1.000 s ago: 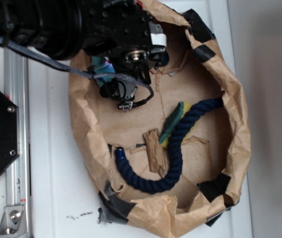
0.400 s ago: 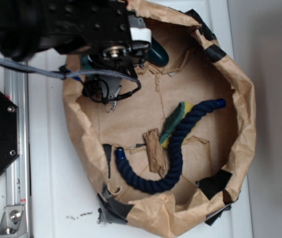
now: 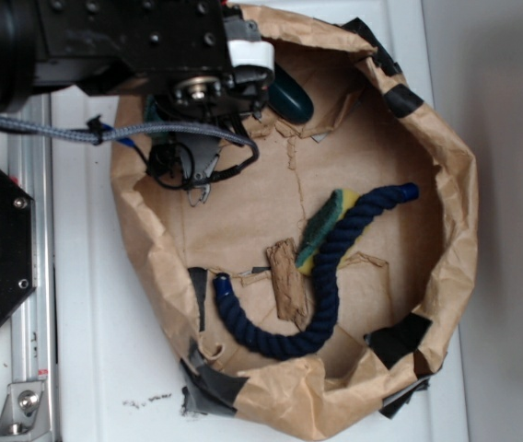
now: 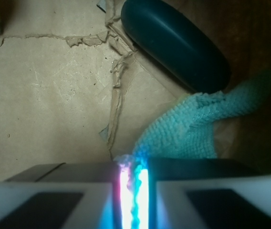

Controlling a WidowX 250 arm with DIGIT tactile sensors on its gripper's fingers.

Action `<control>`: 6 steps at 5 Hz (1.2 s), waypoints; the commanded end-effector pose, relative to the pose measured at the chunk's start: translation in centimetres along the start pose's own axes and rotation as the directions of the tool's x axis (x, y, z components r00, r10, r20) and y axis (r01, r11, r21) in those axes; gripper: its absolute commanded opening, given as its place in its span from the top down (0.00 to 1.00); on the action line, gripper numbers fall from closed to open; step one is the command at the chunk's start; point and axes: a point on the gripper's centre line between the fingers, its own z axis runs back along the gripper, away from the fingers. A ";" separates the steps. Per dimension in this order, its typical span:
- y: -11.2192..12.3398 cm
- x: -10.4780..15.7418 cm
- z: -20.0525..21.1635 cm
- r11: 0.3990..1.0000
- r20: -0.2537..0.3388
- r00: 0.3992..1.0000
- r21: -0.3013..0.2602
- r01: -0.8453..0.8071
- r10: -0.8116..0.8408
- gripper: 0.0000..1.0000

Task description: Grab the blue cloth.

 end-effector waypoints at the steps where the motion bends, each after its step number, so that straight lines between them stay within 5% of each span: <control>1: 0.0 1.0 0.8 1.000 0.050 0.999 0.028 0.012 -0.014 1.00; 3: -3.0 2.7 7.5 0.970 0.181 0.959 -0.071 0.232 -0.216 1.00; 4: -4.9 3.6 11.9 0.974 0.195 0.963 -0.091 0.207 -0.186 1.00; 6: -4.7 3.8 13.8 0.976 0.214 0.966 -0.129 0.176 -0.146 1.00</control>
